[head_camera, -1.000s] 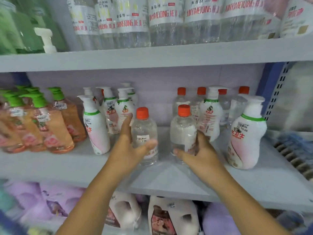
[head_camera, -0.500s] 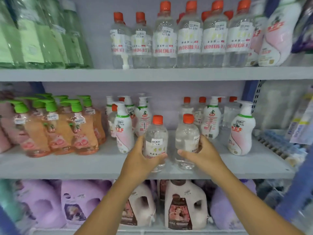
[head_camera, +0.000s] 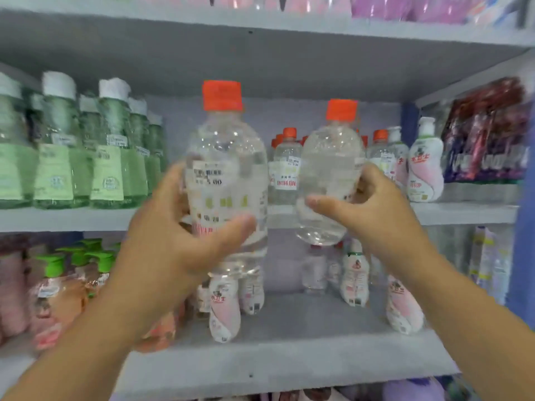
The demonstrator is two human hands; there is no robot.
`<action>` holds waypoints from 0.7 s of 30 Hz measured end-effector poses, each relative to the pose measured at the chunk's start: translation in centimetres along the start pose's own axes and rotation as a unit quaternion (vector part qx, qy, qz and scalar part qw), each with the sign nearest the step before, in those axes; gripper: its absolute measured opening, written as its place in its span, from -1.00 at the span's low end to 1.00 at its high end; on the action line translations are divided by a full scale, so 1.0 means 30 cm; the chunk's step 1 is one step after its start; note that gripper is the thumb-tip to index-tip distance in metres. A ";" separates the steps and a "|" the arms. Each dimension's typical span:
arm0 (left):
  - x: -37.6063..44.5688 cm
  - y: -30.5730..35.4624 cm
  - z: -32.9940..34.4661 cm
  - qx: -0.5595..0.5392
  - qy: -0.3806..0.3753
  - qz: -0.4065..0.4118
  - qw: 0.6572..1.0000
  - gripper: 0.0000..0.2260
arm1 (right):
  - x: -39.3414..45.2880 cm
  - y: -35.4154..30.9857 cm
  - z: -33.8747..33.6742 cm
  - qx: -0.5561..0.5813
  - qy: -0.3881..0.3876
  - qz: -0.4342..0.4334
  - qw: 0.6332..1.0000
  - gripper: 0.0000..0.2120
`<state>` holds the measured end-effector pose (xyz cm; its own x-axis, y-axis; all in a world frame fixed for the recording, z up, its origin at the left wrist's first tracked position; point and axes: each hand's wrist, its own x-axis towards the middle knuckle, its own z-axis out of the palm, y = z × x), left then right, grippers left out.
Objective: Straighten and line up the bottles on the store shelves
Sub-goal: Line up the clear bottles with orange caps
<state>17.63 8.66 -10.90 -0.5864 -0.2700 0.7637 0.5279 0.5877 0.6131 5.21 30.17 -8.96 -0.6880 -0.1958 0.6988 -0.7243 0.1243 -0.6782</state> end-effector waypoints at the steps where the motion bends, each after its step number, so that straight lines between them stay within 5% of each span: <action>1: 0.052 0.024 -0.009 0.018 0.010 0.015 1.000 -0.49 | 0.048 -0.018 -0.001 -0.004 0.003 -0.010 1.000 -0.51; 8: 0.389 -0.097 0.010 0.132 0.036 -0.035 0.990 -0.54 | 0.289 0.054 0.092 -0.073 -0.006 0.014 0.997 -0.46; 16: 0.539 -0.311 0.062 0.138 -0.034 -0.172 0.975 -0.24 | 0.386 0.119 0.273 -0.140 -0.037 0.051 0.988 -0.40; 21: 0.581 -0.337 0.067 0.187 -0.102 -0.170 0.962 -0.40 | 0.410 0.110 0.320 -0.202 -0.036 -0.008 0.979 -0.02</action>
<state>0.84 -0.45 -4.18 -0.8147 -0.3620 0.4530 0.0493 0.7352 0.6761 -5.20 18.82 -4.79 -0.6816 -0.2671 0.6812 -0.7044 0.4917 -0.5120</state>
